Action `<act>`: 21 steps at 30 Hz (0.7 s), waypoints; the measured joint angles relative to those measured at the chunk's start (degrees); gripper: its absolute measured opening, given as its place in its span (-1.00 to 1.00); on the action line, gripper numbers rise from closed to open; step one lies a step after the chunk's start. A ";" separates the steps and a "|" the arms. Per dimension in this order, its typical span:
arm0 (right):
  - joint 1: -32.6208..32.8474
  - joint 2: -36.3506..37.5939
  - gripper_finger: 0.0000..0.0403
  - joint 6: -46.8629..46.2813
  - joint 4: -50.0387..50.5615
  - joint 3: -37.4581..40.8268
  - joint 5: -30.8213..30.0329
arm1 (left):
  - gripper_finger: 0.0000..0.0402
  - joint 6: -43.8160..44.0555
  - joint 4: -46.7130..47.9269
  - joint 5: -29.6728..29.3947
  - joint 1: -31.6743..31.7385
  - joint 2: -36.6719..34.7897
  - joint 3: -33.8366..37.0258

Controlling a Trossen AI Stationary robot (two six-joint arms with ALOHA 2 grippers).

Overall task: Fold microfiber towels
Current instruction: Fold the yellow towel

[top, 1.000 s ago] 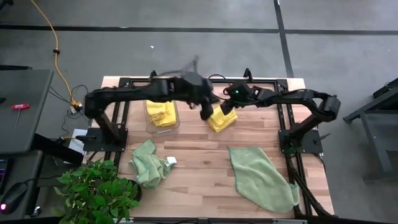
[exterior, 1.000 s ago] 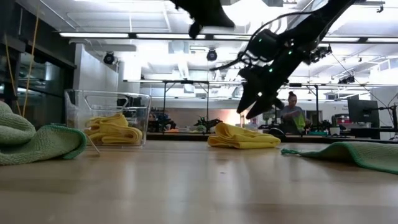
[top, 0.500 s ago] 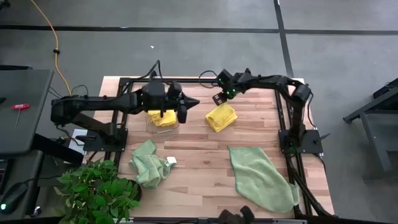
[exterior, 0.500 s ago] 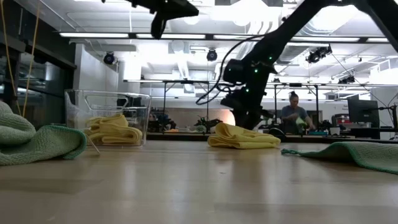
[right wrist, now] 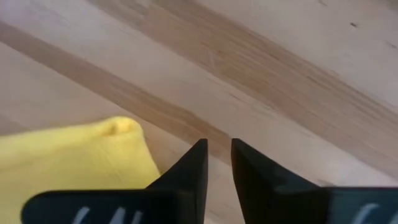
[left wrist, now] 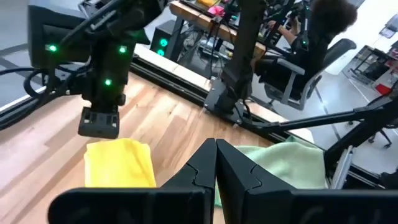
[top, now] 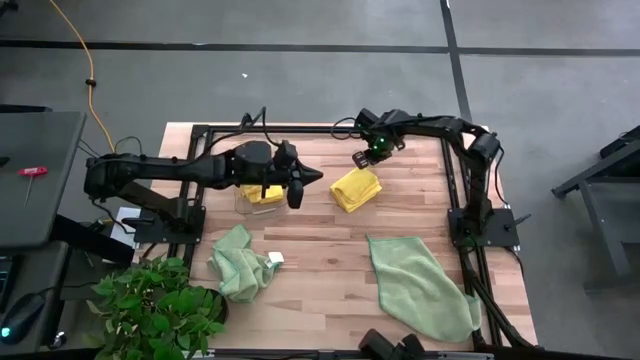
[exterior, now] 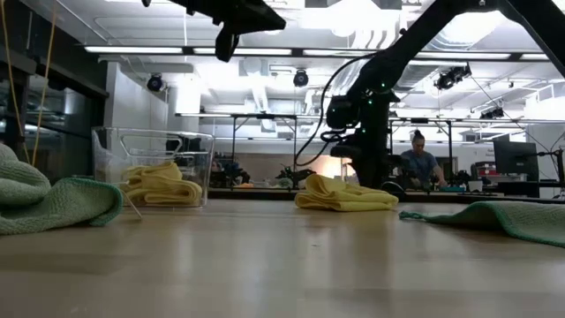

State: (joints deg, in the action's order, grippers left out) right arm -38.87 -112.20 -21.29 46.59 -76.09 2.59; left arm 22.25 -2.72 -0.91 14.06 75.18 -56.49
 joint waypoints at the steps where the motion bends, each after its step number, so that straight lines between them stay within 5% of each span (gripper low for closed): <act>1: 0.21 -0.01 -0.72 -1.06 -0.55 0.02 0.02 | -1.00 -0.42 -0.05 0.00 0.21 0.00 0.00; 21: 15.97 -2.10 -0.93 -10.73 -18.52 0.09 11.90 | -1.00 -5.18 0.06 3.05 0.56 -0.05 0.00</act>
State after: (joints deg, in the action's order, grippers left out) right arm -22.91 -114.30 -32.02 28.07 -76.01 14.50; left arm 17.07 -2.66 2.15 14.61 75.13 -56.49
